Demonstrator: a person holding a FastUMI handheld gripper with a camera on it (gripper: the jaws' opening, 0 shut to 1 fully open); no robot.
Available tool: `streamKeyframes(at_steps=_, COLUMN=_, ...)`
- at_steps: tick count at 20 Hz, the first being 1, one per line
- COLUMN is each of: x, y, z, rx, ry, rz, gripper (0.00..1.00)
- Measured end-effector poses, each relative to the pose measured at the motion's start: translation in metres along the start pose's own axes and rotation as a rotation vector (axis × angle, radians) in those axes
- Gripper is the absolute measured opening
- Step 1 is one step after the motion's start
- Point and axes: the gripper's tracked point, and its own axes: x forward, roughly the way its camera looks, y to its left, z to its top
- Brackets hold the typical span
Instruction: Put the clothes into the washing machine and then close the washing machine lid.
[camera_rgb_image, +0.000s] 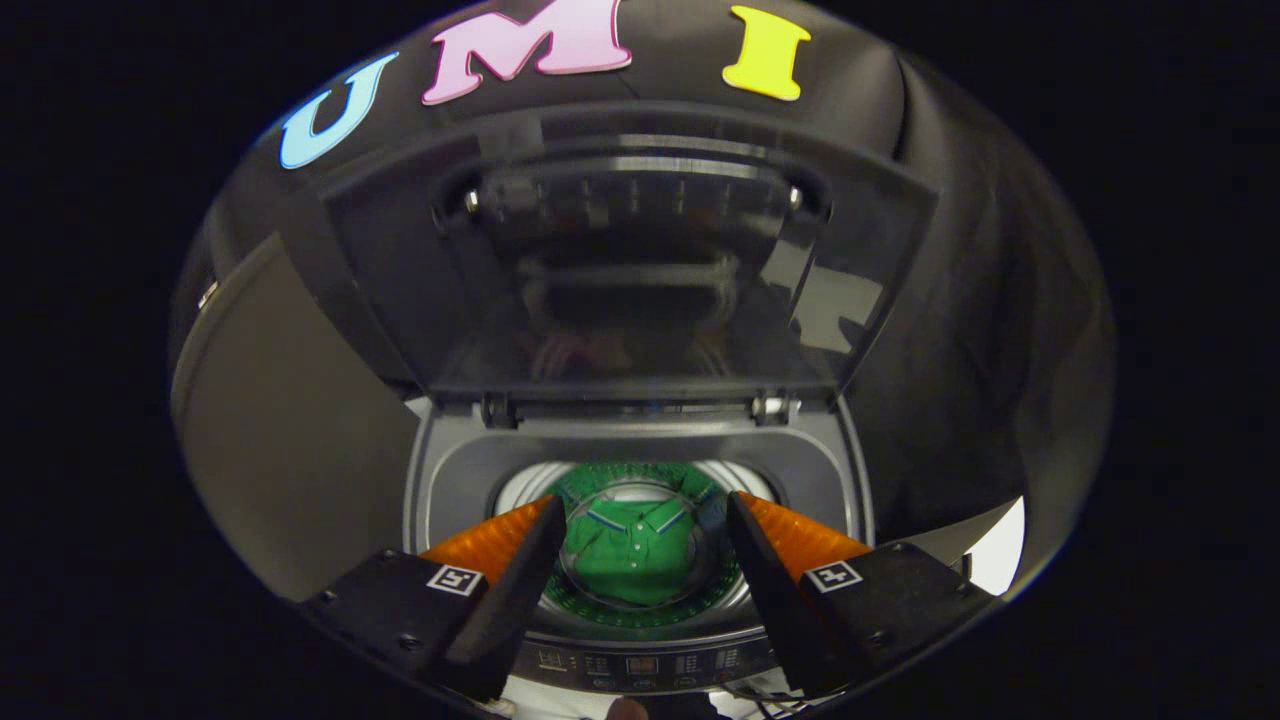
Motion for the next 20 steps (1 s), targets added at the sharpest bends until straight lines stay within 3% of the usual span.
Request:
streamKeyframes(at_steps=10, x=-0.052, y=0.000, z=0.126, rx=0.045, ry=-0.203, rz=0.010, gripper=1.00)
streamKeyframes(at_steps=15, x=-0.050, y=0.001, z=0.183, rx=0.062, ry=-0.262, rz=0.013, gripper=0.99)
streamKeyframes(at_steps=20, x=-0.022, y=-0.001, z=0.209, rx=0.081, ry=-0.253, rz=-0.007, gripper=0.99)
